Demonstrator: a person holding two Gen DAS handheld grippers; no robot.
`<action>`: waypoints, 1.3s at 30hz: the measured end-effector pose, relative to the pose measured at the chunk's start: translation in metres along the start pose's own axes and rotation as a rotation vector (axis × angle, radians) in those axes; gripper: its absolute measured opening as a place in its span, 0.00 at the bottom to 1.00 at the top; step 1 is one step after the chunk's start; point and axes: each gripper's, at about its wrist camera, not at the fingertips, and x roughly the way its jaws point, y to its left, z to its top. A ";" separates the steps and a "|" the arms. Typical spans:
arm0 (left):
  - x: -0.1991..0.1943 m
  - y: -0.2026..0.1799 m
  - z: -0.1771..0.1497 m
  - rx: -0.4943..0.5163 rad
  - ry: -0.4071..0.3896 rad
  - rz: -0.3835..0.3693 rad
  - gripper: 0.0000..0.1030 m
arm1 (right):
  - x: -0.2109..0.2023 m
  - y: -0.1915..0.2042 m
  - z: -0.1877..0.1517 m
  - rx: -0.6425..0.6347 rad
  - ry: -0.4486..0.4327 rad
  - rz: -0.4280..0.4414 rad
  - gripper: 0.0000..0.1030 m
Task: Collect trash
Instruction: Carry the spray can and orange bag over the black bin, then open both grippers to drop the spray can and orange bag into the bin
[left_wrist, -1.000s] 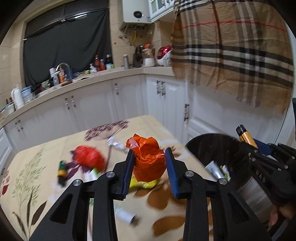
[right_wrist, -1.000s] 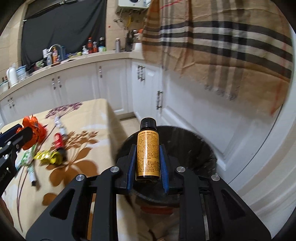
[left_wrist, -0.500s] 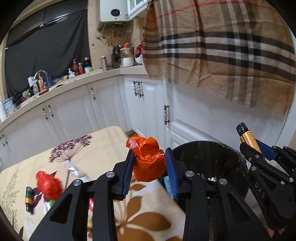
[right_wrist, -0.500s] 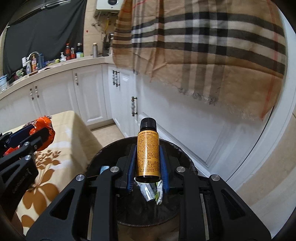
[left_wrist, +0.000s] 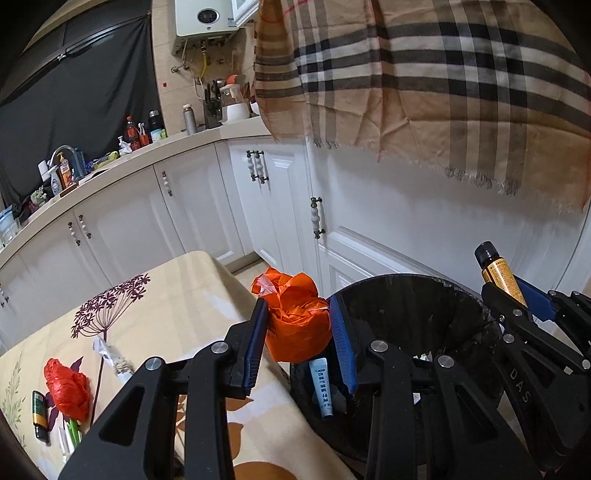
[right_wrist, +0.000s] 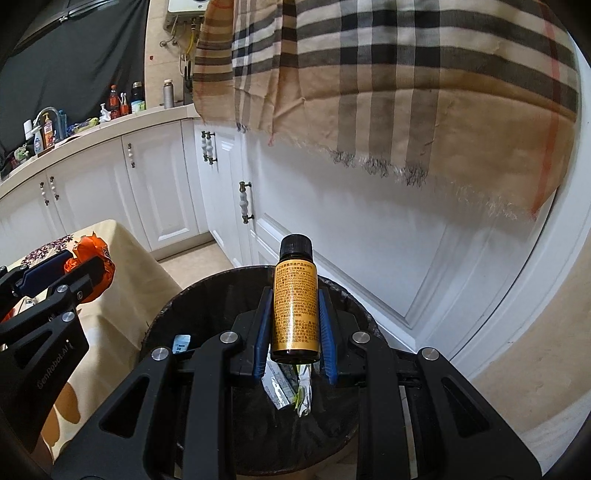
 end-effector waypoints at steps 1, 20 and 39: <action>0.001 -0.001 0.000 0.002 0.002 -0.001 0.34 | 0.002 0.000 0.000 0.000 0.003 -0.001 0.23; 0.019 -0.006 0.004 0.010 0.026 -0.003 0.35 | 0.022 -0.003 0.000 0.006 0.029 -0.008 0.23; 0.019 -0.001 0.003 -0.007 0.040 -0.002 0.54 | 0.018 0.001 0.004 0.001 0.024 -0.012 0.25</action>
